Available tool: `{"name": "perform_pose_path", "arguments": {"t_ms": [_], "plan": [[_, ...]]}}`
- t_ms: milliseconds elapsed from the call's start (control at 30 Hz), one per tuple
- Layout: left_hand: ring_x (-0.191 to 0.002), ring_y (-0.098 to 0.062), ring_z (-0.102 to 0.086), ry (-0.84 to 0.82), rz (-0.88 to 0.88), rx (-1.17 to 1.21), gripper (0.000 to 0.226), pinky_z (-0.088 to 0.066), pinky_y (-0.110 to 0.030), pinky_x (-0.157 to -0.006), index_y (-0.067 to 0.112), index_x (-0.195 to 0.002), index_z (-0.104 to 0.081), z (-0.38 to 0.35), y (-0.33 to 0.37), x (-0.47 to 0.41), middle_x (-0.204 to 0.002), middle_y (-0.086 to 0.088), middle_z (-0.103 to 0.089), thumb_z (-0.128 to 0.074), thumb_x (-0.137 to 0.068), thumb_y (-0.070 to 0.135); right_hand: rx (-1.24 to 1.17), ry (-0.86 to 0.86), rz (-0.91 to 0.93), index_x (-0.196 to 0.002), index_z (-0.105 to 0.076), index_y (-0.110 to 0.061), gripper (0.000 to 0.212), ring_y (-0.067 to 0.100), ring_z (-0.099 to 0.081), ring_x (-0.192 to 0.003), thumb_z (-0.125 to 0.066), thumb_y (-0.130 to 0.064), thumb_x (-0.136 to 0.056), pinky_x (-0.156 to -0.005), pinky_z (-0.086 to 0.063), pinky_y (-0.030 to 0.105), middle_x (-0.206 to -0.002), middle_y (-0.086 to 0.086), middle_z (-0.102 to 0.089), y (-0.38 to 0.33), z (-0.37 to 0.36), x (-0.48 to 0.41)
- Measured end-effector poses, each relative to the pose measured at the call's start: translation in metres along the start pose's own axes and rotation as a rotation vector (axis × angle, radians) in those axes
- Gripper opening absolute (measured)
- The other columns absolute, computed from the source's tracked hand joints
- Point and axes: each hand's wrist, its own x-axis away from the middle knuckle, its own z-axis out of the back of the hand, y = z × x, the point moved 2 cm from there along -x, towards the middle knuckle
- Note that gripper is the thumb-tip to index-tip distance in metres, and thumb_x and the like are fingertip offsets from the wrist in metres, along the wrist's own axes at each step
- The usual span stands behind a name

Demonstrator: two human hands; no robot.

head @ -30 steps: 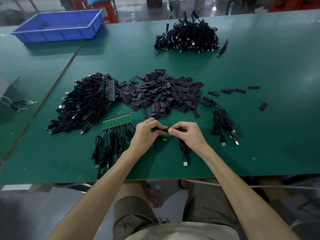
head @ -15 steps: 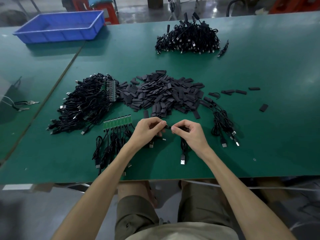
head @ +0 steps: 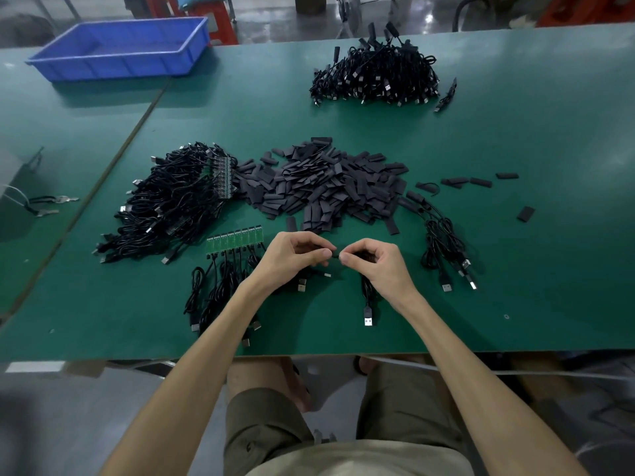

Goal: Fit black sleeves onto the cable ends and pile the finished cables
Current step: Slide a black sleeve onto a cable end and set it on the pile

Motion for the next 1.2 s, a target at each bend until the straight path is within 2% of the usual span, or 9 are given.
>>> {"name": "perform_pose_path", "arguments": {"t_ms": [333,833,1200], "plan": [[-0.074,-0.016,-0.075,0.045,-0.003,0.02,0.013,-0.054,-0.02,-0.068,0.012,-0.098,-0.079,-0.0013,-0.0033,0.0004,-0.086,-0.001,-0.078,-0.077,-0.09,0.022,0.024,-0.007,-0.006,-0.093,-0.08,-0.013,0.007,0.026,-0.074,-0.088,-0.082,-0.019,-0.088,-0.089,-0.059,0.049,-0.087,0.002,-0.079,-0.0008,-0.0004,0.0],[-0.075,-0.02,-0.075,0.038,-0.005,0.009,0.013,-0.057,-0.023,-0.069,0.012,-0.097,-0.079,-0.0027,-0.0008,-0.0001,-0.086,-0.004,-0.078,-0.077,-0.09,0.023,0.023,0.0,-0.004,-0.093,-0.08,-0.013,0.006,0.032,-0.074,-0.088,-0.082,-0.017,-0.088,-0.09,-0.058,0.053,-0.086,0.004,-0.079,0.0012,-0.0006,-0.0009],[-0.076,-0.018,-0.075,0.046,0.002,-0.015,0.014,-0.058,-0.025,-0.071,0.013,-0.098,-0.079,-0.0032,-0.0013,-0.0011,-0.084,-0.003,-0.078,-0.077,-0.089,0.024,0.054,0.005,-0.001,-0.093,-0.08,-0.014,0.007,0.027,-0.075,-0.087,-0.082,-0.019,-0.089,-0.089,-0.058,0.054,-0.086,0.002,-0.079,0.0031,-0.0011,-0.0024]]}}
